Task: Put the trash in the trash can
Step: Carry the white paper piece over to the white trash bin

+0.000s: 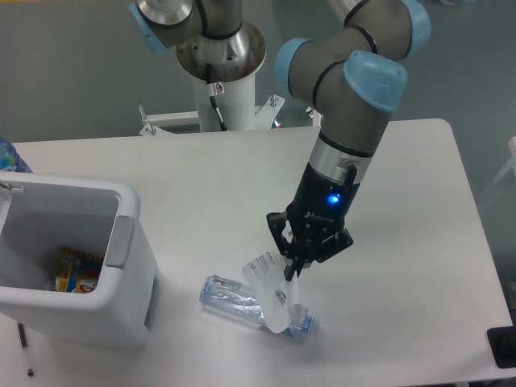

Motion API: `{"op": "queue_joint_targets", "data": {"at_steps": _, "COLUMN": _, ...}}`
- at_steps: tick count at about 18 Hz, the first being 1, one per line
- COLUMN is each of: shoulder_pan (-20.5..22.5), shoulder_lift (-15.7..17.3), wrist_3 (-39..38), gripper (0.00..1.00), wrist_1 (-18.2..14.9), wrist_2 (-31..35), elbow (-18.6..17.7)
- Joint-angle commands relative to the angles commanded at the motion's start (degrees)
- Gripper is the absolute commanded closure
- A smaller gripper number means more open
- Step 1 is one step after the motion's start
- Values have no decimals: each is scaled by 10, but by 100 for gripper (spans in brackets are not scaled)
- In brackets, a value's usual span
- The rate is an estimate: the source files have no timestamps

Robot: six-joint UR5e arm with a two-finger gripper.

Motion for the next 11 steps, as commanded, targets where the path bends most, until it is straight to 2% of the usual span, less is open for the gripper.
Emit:
{"op": "queue_joint_targets", "data": {"at_steps": 6, "shoulder_pan": -2, "shoulder_lift": 3, "wrist_3": -12, "gripper": 100, "wrist_1": -1, "wrist_2": -4, "elbow": 11}}
{"op": "queue_joint_targets", "data": {"at_steps": 11, "shoulder_pan": -5, "shoulder_lift": 18, "wrist_3": -11, "gripper": 100, "wrist_1": 0, "wrist_2": -4, "elbow": 24}}
